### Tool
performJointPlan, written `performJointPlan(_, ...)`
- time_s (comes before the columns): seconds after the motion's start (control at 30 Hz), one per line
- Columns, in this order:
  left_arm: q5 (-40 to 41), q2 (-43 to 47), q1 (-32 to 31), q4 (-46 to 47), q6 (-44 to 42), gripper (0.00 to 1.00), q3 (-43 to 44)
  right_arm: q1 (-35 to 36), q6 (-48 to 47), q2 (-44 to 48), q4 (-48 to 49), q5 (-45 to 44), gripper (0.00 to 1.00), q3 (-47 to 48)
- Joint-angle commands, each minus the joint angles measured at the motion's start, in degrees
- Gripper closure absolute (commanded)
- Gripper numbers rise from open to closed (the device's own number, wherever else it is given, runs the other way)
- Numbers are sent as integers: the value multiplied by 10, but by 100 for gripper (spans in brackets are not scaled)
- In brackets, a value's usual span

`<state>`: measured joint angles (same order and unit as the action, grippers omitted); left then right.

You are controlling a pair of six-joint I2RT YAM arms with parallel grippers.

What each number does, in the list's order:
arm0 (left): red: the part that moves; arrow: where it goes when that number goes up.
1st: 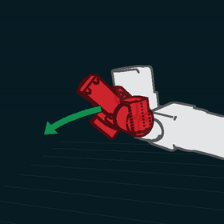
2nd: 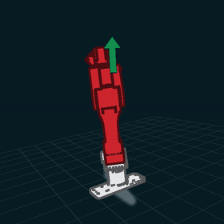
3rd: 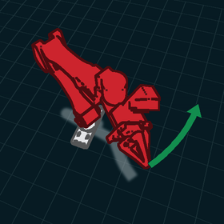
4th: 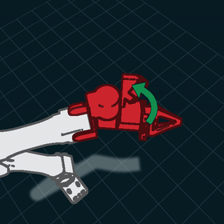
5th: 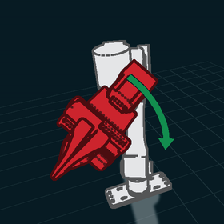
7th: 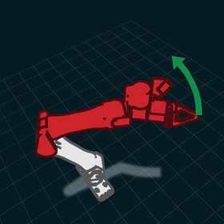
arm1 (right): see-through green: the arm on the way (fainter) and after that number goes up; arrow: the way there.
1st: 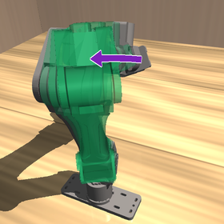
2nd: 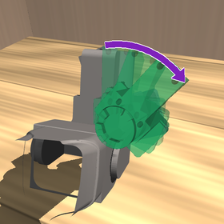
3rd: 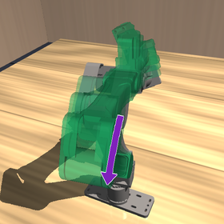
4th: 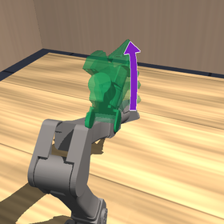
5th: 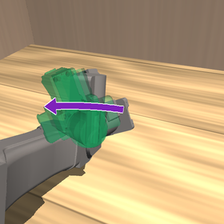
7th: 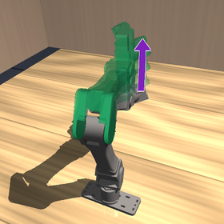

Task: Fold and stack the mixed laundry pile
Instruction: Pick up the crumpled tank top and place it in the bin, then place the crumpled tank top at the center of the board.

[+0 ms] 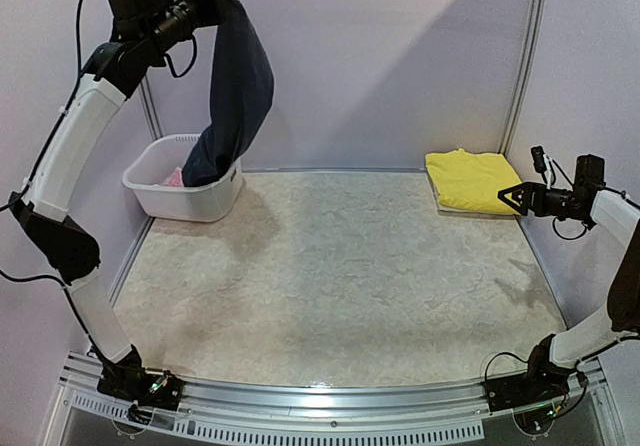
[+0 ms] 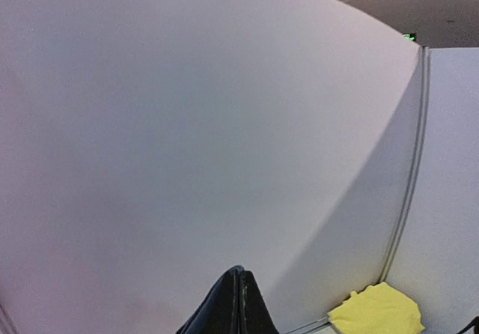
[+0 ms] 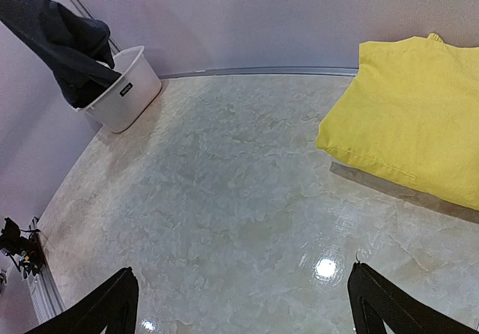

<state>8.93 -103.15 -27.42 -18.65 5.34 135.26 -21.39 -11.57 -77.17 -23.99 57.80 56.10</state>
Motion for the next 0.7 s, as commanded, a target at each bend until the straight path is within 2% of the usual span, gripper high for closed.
performJointPlan(0.0,-46,6,-50,17,4,100,16,2,-7,0,-13,13,2,15)
performJointPlan(0.17,-115,2,-132,20,-4,100,32,2,-9,0,-13,13,2,16)
performJointPlan(0.37,-139,-49,-236,2,-60,100,78,2,-11,-7,-17,16,2,19)
performJointPlan(0.53,-148,-92,-285,13,-66,100,78,2,-14,-7,-20,16,2,20)
performJointPlan(0.67,-167,-130,-296,27,-16,100,41,1,-18,-6,-24,17,2,22)
